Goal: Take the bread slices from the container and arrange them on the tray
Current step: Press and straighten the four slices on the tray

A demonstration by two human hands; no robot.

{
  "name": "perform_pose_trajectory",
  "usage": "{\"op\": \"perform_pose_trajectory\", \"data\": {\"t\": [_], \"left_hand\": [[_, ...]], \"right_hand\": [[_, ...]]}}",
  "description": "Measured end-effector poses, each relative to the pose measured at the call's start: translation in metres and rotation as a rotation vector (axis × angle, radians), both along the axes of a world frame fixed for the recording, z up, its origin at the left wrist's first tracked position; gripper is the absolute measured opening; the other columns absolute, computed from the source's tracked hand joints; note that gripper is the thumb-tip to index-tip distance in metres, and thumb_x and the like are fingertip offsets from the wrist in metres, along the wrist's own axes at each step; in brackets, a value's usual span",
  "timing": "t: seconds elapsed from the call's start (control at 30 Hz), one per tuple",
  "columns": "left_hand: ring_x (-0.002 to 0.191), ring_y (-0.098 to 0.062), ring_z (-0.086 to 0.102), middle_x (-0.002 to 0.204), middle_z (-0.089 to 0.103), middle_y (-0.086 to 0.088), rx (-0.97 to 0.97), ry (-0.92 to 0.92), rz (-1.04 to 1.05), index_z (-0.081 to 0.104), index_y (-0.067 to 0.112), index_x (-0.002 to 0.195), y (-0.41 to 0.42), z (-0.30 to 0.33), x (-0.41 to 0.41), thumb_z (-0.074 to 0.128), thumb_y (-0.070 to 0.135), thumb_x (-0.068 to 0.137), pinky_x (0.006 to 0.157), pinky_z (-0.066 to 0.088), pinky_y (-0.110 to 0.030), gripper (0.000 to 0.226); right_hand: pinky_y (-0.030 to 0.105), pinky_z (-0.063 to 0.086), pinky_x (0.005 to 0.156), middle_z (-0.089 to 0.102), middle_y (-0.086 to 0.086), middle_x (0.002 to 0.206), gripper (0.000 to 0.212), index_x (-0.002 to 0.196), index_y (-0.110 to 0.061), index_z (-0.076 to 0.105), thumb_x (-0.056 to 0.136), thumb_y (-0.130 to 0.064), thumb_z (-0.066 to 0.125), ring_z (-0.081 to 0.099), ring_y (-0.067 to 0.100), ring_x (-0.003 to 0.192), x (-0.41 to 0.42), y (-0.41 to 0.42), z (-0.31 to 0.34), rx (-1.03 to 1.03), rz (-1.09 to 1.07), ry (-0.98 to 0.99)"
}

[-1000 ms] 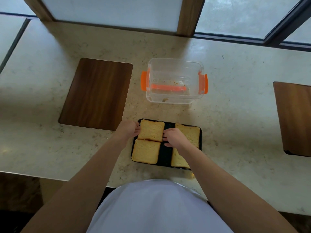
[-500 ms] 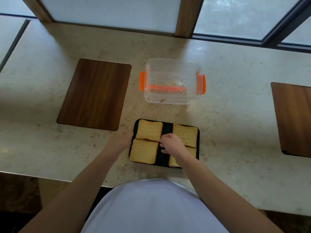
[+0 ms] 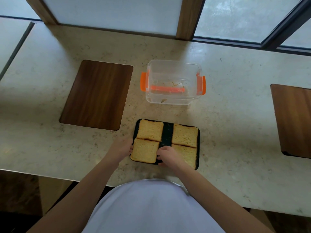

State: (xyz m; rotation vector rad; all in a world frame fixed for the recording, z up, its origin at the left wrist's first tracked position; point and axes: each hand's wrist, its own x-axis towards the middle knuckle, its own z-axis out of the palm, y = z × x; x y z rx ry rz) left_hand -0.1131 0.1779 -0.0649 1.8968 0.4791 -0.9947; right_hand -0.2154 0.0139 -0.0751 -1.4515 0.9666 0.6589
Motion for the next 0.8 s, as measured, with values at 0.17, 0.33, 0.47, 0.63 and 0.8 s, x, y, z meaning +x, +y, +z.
{"op": "perform_pose_trajectory", "data": {"t": [0.17,0.33,0.47,0.63,0.8], "left_hand": [[0.060,-0.013,0.046,0.069,0.050,-0.005,-0.002,0.008,-0.039,0.053,0.013,0.071,0.001,-0.004,0.000,0.048,0.012,0.087,0.060,0.040,-0.028,0.017],[0.060,-0.016,0.042,0.065,0.046,-0.005,0.013,0.013,-0.074,0.045,0.015,0.064,-0.006,-0.003,0.000,0.047,0.011,0.081,0.065,0.036,-0.033,0.017],[0.061,-0.019,0.041,0.064,0.043,-0.005,0.025,-0.050,-0.124,0.043,0.016,0.063,-0.008,0.001,-0.001,0.047,0.016,0.082,0.063,0.033,-0.035,0.019],[0.097,-0.026,0.063,0.105,0.069,-0.013,0.104,-0.290,-0.274,0.068,0.010,0.115,-0.011,0.001,-0.002,0.047,0.026,0.091,0.089,0.047,-0.043,0.035],[0.058,-0.012,0.041,0.067,0.045,-0.003,0.107,-0.299,-0.326,0.050,0.018,0.073,-0.028,-0.004,0.007,0.046,0.017,0.090,0.056,0.030,-0.029,0.017]], "right_hand": [[0.037,0.059,0.083,0.063,0.017,0.115,0.015,0.103,-0.017,0.062,0.091,-0.019,0.054,0.062,0.023,0.102,-0.001,0.000,0.008,0.004,-0.010,-0.009],[0.034,0.059,0.079,0.057,0.030,0.125,0.009,0.091,-0.015,0.063,0.090,-0.019,0.054,0.059,0.034,0.109,-0.004,-0.004,0.014,-0.012,-0.002,-0.001],[0.046,0.057,0.087,0.054,0.033,0.127,0.031,0.109,0.004,0.061,0.089,-0.019,0.053,0.057,0.041,0.113,-0.003,-0.006,0.011,-0.036,0.025,0.007],[0.055,0.052,0.091,0.065,0.026,0.109,0.045,0.128,0.004,0.053,0.091,-0.021,0.050,0.063,0.040,0.102,0.015,-0.011,0.012,-0.158,0.043,-0.027],[0.063,0.046,0.094,0.054,0.032,0.129,0.046,0.128,0.009,0.048,0.089,-0.016,0.049,0.053,0.047,0.117,0.037,-0.018,0.017,-0.172,0.009,-0.040]]}}
